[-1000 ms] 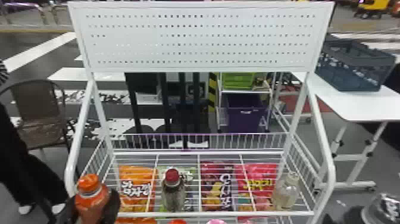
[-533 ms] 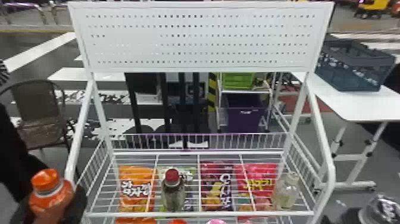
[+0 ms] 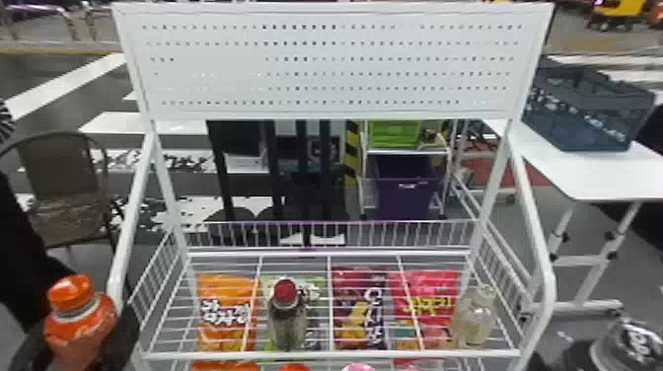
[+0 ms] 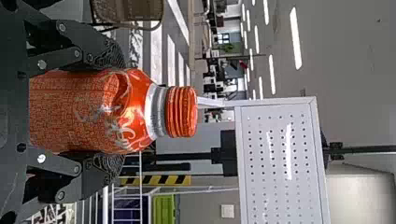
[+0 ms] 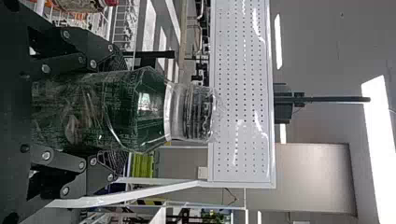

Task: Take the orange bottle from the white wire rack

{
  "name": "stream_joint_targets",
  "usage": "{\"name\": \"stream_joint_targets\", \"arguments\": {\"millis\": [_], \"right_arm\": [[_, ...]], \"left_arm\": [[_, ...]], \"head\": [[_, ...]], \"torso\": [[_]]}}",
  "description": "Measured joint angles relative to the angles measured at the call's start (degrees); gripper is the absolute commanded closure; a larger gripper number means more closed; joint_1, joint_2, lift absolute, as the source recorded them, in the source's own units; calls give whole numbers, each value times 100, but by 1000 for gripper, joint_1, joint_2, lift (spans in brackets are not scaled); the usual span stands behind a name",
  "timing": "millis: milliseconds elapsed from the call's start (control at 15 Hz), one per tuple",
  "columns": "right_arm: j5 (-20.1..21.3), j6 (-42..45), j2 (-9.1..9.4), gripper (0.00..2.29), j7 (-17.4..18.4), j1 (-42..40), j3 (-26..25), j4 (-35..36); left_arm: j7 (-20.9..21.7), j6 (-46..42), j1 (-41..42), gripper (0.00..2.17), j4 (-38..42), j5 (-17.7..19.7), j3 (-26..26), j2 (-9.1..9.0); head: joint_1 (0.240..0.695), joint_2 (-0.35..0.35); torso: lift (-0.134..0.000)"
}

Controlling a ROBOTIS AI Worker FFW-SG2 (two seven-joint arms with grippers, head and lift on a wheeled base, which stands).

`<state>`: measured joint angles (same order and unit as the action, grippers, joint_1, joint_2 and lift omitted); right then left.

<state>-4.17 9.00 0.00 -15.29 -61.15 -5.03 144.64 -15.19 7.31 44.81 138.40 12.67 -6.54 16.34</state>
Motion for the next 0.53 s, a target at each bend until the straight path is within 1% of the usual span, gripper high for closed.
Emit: {"name": "stream_joint_targets", "arguments": {"millis": [533], "right_arm": [[-12,-51,0,863,0,42,-6,10]], "left_arm": [[22,75,-13,2024,28,15,8,1]], "head": [[499,0]], "torso": [[0]]}}
